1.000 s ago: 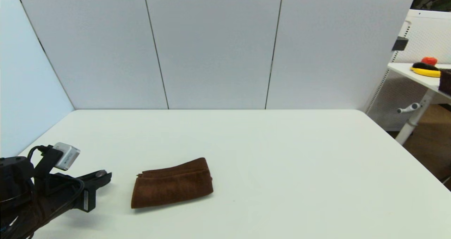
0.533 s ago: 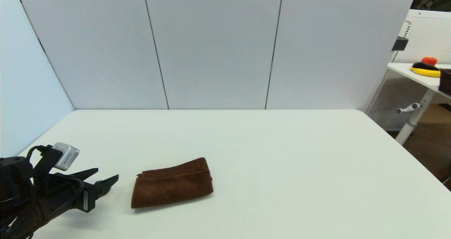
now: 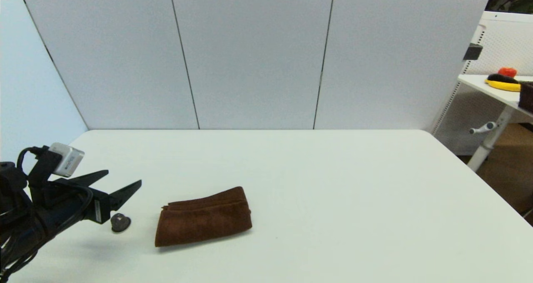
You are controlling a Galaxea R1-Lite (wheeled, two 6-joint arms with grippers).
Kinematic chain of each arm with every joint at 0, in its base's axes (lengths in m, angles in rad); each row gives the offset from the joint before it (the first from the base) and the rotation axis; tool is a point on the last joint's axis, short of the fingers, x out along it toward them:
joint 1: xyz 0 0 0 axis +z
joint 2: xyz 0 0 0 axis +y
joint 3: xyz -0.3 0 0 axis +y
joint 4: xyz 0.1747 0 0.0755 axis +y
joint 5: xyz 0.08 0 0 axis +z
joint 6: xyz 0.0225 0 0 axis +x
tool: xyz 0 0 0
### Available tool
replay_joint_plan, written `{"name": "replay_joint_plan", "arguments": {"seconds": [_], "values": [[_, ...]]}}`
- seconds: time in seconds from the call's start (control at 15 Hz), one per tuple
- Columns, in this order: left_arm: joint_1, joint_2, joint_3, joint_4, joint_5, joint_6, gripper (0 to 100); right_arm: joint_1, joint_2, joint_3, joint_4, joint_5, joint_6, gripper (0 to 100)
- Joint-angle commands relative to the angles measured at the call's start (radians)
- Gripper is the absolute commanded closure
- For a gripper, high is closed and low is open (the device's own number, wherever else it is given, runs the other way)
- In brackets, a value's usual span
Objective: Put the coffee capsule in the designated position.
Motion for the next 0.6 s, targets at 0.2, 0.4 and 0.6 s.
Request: {"name": "replay_joint_plan", "arguments": {"seconds": [0.2, 0.4, 0.6], "values": [[-0.002, -0.239, -0.231, 0.275, -0.004, 0.003, 0, 0.0, -0.002, 0.0, 0.0, 0.0, 0.0, 0], [-0.003, -0.395, -0.251, 0.458, -0.007, -0.009, 0, 0.0, -0.002, 0.0, 0.0, 0.0, 0.0, 0], [-0.005, -0.586, -0.244, 0.619, -0.008, -0.034, 0, 0.0, 0.001, 0.0, 0.0, 0.0, 0.0, 0]]}}
